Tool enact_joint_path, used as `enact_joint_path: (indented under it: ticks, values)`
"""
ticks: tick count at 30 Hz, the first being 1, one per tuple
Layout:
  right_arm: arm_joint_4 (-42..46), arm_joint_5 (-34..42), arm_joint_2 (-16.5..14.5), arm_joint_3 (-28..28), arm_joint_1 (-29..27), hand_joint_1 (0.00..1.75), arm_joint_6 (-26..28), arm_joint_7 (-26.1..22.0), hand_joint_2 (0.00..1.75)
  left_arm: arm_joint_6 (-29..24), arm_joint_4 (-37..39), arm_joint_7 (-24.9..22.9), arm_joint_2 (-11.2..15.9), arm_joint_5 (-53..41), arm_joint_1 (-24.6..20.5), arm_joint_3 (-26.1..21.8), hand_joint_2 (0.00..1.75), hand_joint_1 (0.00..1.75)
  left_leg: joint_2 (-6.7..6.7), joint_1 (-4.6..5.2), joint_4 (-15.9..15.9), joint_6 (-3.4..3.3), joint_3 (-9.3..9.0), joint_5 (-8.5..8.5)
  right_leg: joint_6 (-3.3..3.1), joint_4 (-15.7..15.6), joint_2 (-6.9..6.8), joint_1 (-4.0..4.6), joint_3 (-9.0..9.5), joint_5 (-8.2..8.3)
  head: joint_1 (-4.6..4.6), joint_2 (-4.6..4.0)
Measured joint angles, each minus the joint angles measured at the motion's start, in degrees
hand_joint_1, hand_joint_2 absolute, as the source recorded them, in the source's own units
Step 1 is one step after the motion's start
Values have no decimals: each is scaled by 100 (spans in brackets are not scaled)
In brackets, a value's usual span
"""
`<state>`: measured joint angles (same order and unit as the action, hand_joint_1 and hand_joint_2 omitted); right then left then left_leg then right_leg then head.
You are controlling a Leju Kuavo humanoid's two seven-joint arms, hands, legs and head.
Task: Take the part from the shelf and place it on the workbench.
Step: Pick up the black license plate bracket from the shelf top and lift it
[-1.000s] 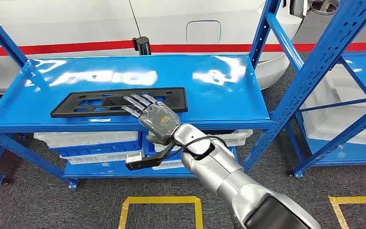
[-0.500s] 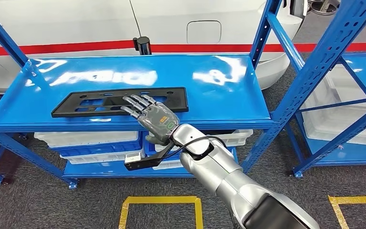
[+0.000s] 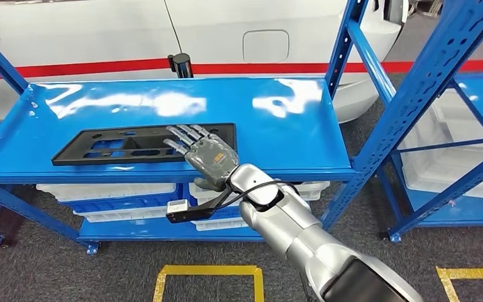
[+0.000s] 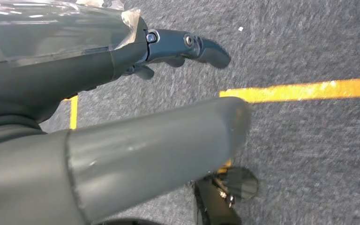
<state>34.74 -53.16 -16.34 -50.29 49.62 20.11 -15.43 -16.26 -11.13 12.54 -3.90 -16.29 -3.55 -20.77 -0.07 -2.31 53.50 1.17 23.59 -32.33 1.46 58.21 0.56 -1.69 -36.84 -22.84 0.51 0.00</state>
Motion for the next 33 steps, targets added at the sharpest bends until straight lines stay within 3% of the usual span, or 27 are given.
enact_joint_path:
  ticks: [2, 3, 6, 7, 8, 9, 11, 12, 13, 14, 16, 18, 20, 22, 23, 24, 26, 27, 28, 30, 33]
  values:
    - [1, 0, -14, 1, 9, 0, 4, -1, 175, 0, 0, 3, -2, 0, -10, -1, 0, 0, 11, -29, 152, 29, 40, -93, -107, 11, 24, -3, 43, -73, 38, 0]
    - [0, -1, -22, 1, 18, 0, 7, 0, 175, -1, 0, 3, -3, -1, -14, 0, 0, 0, 16, -34, 430, 39, 189, -205, -158, 8, 30, -1, 82, -109, 54, 0]
    - [-18, -3, -29, -2, 21, 0, 10, 5, 175, -13, 0, -7, 1, -2, -13, -1, 0, 0, 18, -13, 1734, 35, 1092, -568, -279, 5, 32, 70, 187, -220, 75, 0]
    - [-30, -3, -28, -3, 13, 0, 10, 6, 175, -17, 0, -12, 2, -1, -4, -2, 0, 0, 18, 0, 1971, 8, 1348, -528, -302, 5, 41, 101, 232, -260, 76, 0]
    - [-42, -3, -27, -3, 7, 0, 10, 6, 175, -19, 0, -16, 2, -2, 8, -2, 0, 0, 18, 20, 1980, -43, 1499, -339, -315, 4, 53, 136, 294, -305, 77, 0]
    - [-50, -3, -28, -2, 5, 0, 11, 6, 175, -20, 0, -17, 2, -2, 19, -2, 0, 0, 15, 55, 1753, -119, 1526, -30, -324, 1, 64, 171, 370, -352, 77, 0]
    - [-62, 2, -34, -2, 11, 0, 13, 7, 175, -19, 0, -17, 21, -4, 28, -4, 0, 0, 9, 170, 1041, -361, 1396, 606, -333, -20, 74, 216, 517, -447, 57, 0]
    - [-67, 6, -37, -1, 16, 0, 16, 7, 175, -20, 0, -17, 27, -4, 28, -5, 0, 0, 10, 224, 766, -476, 1311, 764, -324, -42, 77, 216, 564, -480, 35, 0]
    - [-72, 10, -43, 0, 20, 0, 19, 7, 175, -21, -1, -17, 36, -4, 25, -8, 0, 0, 10, 274, 590, -568, 1249, 806, -303, -71, 77, 207, 594, -495, 27, 0]
    - [-77, 15, -46, 0, 22, 0, 21, 7, 175, -21, -3, -18, 44, -3, 24, -10, 0, 0, 16, 300, 502, -619, 1201, 768, -257, -76, 70, 211, 621, -477, 21, 0]
    - [-81, 19, -57, 3, 28, 0, 25, 7, 175, -20, -5, -18, 38, 1, 31, -13, 0, 0, 16, 305, 286, -651, 1009, 759, -174, -56, 50, 228, 664, -450, 49, 0]
    - [-84, 23, -60, 4, 57, 0, 31, 7, 175, -13, -6, 14, 29, 8, 40, -17, 0, 0, 20, 256, 142, -631, 794, 777, -144, 225, 28, 248, 568, -521, 36, 0]
    - [-90, 29, -51, 4, 80, 0, 39, 9, 175, 1, -6, 83, 5, 16, 34, -22, 0, 0, 19, 227, 97, -584, 707, 763, -129, 865, 19, 219, 180, -712, 20, 0]
    - [-100, 34, -26, 4, 61, 0, 49, 8, 175, 11, -6, 161, -21, 17, 32, -24, 0, 0, 11, 205, 103, -512, 667, 712, -71, 1385, 16, 161, -251, -875, 19, 0]
    - [-104, 37, -12, 4, 46, 0, 52, 5, 175, 8, -5, 204, -31, 14, 37, -23, 0, 0, 6, 188, 109, -468, 638, 676, -17, 1377, 12, 129, -344, -841, 17, 0]
    - [-106, 40, -2, 4, 36, 0, 55, 1, 175, 0, -5, 245, -37, 8, 41, -23, 0, 0, 2, 164, 123, -418, 601, 634, 62, 1144, 2, 91, -324, -686, 18, 0]
    - [-106, 47, 17, 5, 26, 0, 58, -3, 175, -15, -5, 322, -43, -5, 46, -23, 0, 0, -6, 119, 178, -314, 527, 528, 220, 369, -41, 21, -98, -219, 13, 0]
    - [-106, 50, 27, 5, 24, 0, 63, -3, 175, -17, -6, 353, -42, -10, 42, -23, 0, 0, -8, 107, 216, -260, 512, 473, 214, 92, -71, 19, -13, -107, -1, 0]
    - [-106, 51, 36, 5, 16, 0, 72, -3, 175, -17, -7, 379, -40, -15, 35, -23, 0, 0, -6, 105, 245, -208, 516, 420, 166, -37, -94, 29, 30, -40, -14, 0]
    - [-106, 59, 52, 10, -5, 0, 95, -3, 175, -19, -5, 416, -41, -28, 36, -23, 0, 0, 9, 104, 307, -125, 525, 368, -14, -32, -103, 47, 32, -53, -18, 0]
    - [-104, 69, 56, 18, -21, 0, 115, -4, 175, -25, -4, 443, -45, -37, 37, -25, 0, 0, 22, 61, 576, -56, 612, 220, -137, -37, -66, 10, 91, -16, 10, 0]
